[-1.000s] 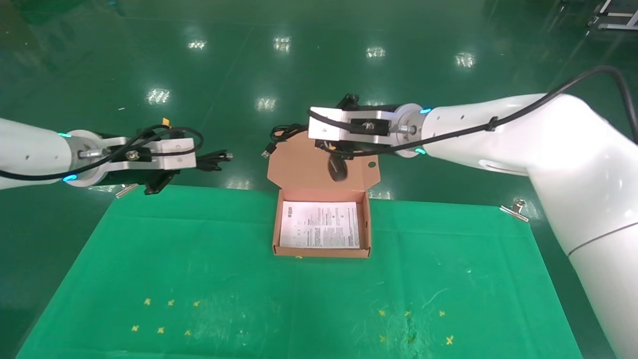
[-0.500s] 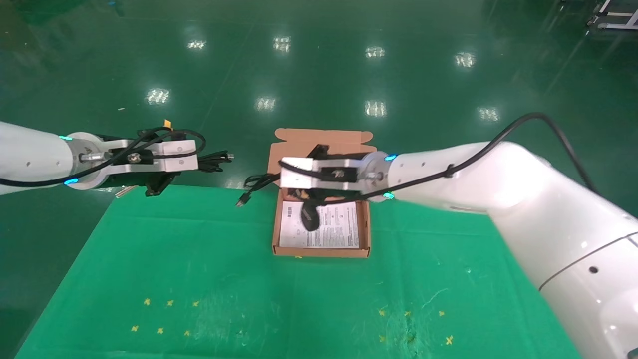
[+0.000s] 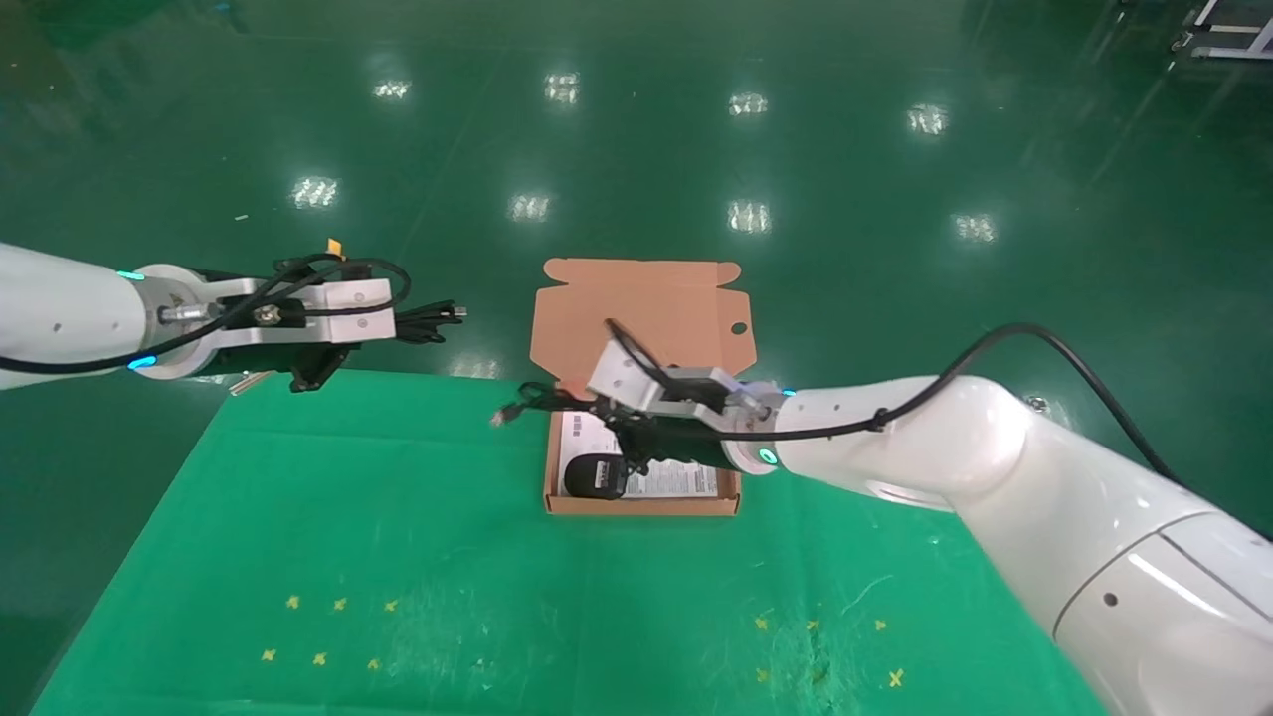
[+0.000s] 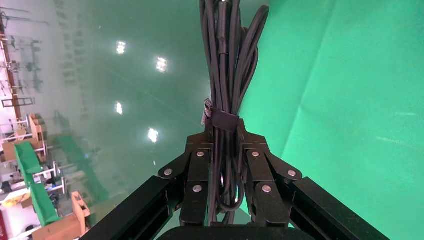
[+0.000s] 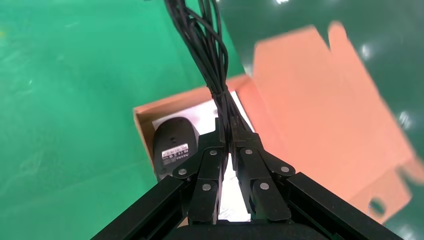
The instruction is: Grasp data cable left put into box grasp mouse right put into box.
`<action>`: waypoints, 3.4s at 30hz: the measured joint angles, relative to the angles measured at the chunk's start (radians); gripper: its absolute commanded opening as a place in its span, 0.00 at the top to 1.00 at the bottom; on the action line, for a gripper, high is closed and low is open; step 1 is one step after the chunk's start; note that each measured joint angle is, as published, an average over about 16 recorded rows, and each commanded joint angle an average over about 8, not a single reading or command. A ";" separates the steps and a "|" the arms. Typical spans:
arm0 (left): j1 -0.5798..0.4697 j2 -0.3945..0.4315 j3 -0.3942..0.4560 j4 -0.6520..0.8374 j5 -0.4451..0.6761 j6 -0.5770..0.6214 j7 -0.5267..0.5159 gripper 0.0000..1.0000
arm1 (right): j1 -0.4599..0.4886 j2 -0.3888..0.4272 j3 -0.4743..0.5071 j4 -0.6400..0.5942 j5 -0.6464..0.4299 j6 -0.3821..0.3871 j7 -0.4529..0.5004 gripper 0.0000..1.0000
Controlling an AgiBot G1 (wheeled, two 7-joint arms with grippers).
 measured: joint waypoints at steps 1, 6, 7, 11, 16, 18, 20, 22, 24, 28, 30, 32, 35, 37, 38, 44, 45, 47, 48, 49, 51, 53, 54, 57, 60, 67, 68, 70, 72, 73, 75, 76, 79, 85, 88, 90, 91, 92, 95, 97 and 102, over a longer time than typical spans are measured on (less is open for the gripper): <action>0.000 0.000 0.000 0.000 0.000 0.000 0.000 1.00 | -0.001 0.000 -0.009 -0.009 0.010 0.005 0.014 1.00; 0.000 0.000 0.000 0.000 0.000 0.000 0.000 1.00 | -0.003 0.001 -0.051 -0.043 0.051 0.023 0.061 0.46; 0.000 0.000 0.000 -0.001 0.000 0.000 0.000 1.00 | -0.003 0.002 -0.058 -0.047 0.056 0.024 0.067 0.34; 0.001 0.001 0.001 -0.001 0.000 0.000 0.001 1.00 | 0.000 0.007 -0.079 -0.050 0.069 0.026 0.078 0.00; 0.005 0.012 0.004 0.006 -0.003 -0.008 0.008 1.00 | 0.004 0.020 -0.093 -0.041 0.075 0.027 0.087 0.00; 0.008 0.021 0.005 0.015 -0.007 -0.016 0.016 1.00 | 0.007 0.027 -0.096 -0.035 0.077 0.027 0.090 0.00; 0.011 0.033 0.008 0.027 -0.013 -0.026 0.027 1.00 | 0.010 0.038 -0.095 -0.025 0.076 0.027 0.091 0.00; 0.015 0.049 0.011 0.043 -0.020 -0.040 0.043 1.00 | 0.014 0.051 -0.096 -0.014 0.077 0.028 0.092 0.00; 0.021 0.068 0.015 0.064 -0.030 -0.058 0.064 1.00 | 0.020 0.068 -0.095 -0.002 0.077 0.029 0.091 0.00; 0.037 0.119 0.023 0.122 -0.059 -0.110 0.123 1.00 | 0.034 0.114 -0.090 0.023 0.076 0.034 0.086 0.00; 0.046 0.149 0.028 0.159 -0.076 -0.142 0.160 1.00 | 0.042 0.142 -0.086 0.038 0.075 0.036 0.081 0.00; 0.055 0.181 0.032 0.202 -0.096 -0.176 0.202 1.00 | 0.049 0.174 -0.081 0.057 0.074 0.039 0.077 0.00; 0.068 0.234 0.037 0.274 -0.131 -0.229 0.273 1.00 | 0.059 0.228 -0.075 0.091 0.071 0.043 0.071 0.00; 0.076 0.272 0.039 0.327 -0.157 -0.265 0.324 1.00 | 0.065 0.266 -0.072 0.117 0.068 0.044 0.071 0.00; 0.080 0.291 0.040 0.354 -0.171 -0.283 0.352 1.00 | 0.068 0.286 -0.071 0.131 0.067 0.044 0.073 0.00; 0.094 0.385 0.045 0.501 -0.273 -0.374 0.520 1.00 | 0.081 0.395 -0.074 0.225 0.042 0.039 0.099 0.00; 0.096 0.397 0.046 0.520 -0.293 -0.385 0.548 1.00 | 0.083 0.411 -0.077 0.240 0.036 0.037 0.106 0.00; 0.098 0.417 0.051 0.552 -0.335 -0.405 0.602 1.00 | 0.086 0.438 -0.082 0.271 0.024 0.034 0.123 0.00; 0.098 0.425 0.054 0.566 -0.358 -0.414 0.628 1.00 | 0.088 0.451 -0.085 0.286 0.017 0.033 0.133 0.00; 0.099 0.432 0.058 0.578 -0.380 -0.421 0.653 1.00 | 0.089 0.462 -0.088 0.300 0.010 0.032 0.143 0.00; 0.100 0.442 0.067 0.595 -0.426 -0.433 0.699 1.00 | 0.092 0.482 -0.095 0.325 -0.006 0.031 0.165 0.00; 0.100 0.448 0.078 0.606 -0.473 -0.442 0.742 1.00 | 0.095 0.497 -0.102 0.347 -0.023 0.031 0.188 0.00; 0.100 0.449 0.084 0.609 -0.495 -0.445 0.761 1.00 | 0.097 0.503 -0.106 0.356 -0.031 0.031 0.199 0.00; 0.099 0.452 0.104 0.615 -0.557 -0.451 0.809 1.00 | 0.100 0.515 -0.115 0.380 -0.053 0.032 0.230 0.00; 0.096 0.454 0.123 0.621 -0.609 -0.455 0.844 0.76 | 0.102 0.522 -0.123 0.398 -0.071 0.035 0.256 0.00; 0.089 0.455 0.149 0.632 -0.675 -0.455 0.884 0.00 | 0.104 0.530 -0.132 0.419 -0.094 0.041 0.285 0.00; 0.088 0.455 0.150 0.632 -0.678 -0.455 0.886 0.00 | 0.104 0.530 -0.132 0.420 -0.095 0.041 0.287 0.00; 0.088 0.456 0.151 0.633 -0.681 -0.456 0.887 0.00 | 0.104 0.531 -0.133 0.421 -0.096 0.041 0.288 0.00; 0.087 0.455 0.152 0.633 -0.682 -0.455 0.887 0.00 | 0.104 0.531 -0.133 0.421 -0.096 0.041 0.288 0.00; 0.087 0.455 0.151 0.633 -0.680 -0.455 0.886 0.00 | 0.104 0.530 -0.133 0.420 -0.096 0.042 0.287 0.00; 0.088 0.453 0.150 0.630 -0.677 -0.454 0.885 0.00 | 0.104 0.529 -0.132 0.419 -0.095 0.042 0.286 0.00; 0.088 0.452 0.150 0.629 -0.676 -0.454 0.884 0.00 | 0.104 0.529 -0.132 0.418 -0.094 0.042 0.286 0.00; 0.088 0.446 0.149 0.618 -0.671 -0.455 0.884 0.00 | 0.104 0.528 -0.132 0.417 -0.093 0.042 0.284 0.00; 0.070 0.429 0.146 0.590 -0.663 -0.473 0.877 0.00 | 0.109 0.530 -0.126 0.426 -0.094 0.052 0.276 0.00; 0.050 0.417 0.141 0.577 -0.659 -0.491 0.869 0.00 | 0.118 0.534 -0.125 0.436 -0.104 0.057 0.267 0.00; 0.034 0.409 0.137 0.570 -0.658 -0.506 0.861 0.00 | 0.127 0.537 -0.125 0.443 -0.114 0.061 0.259 0.00; 0.027 0.405 0.135 0.567 -0.657 -0.513 0.858 0.00 | 0.130 0.538 -0.125 0.446 -0.117 0.062 0.256 0.00; 0.018 0.402 0.132 0.565 -0.656 -0.521 0.853 0.00 | 0.135 0.540 -0.125 0.450 -0.123 0.064 0.252 0.00; -0.006 0.390 0.121 0.561 -0.658 -0.542 0.839 0.00 | 0.148 0.545 -0.123 0.461 -0.138 0.065 0.240 0.00; -0.017 0.381 0.110 0.559 -0.663 -0.549 0.829 0.00 | 0.153 0.549 -0.119 0.468 -0.144 0.060 0.233 0.00; -0.017 0.349 0.073 0.542 -0.696 -0.537 0.801 0.00 | 0.147 0.559 -0.092 0.483 -0.138 0.025 0.215 0.00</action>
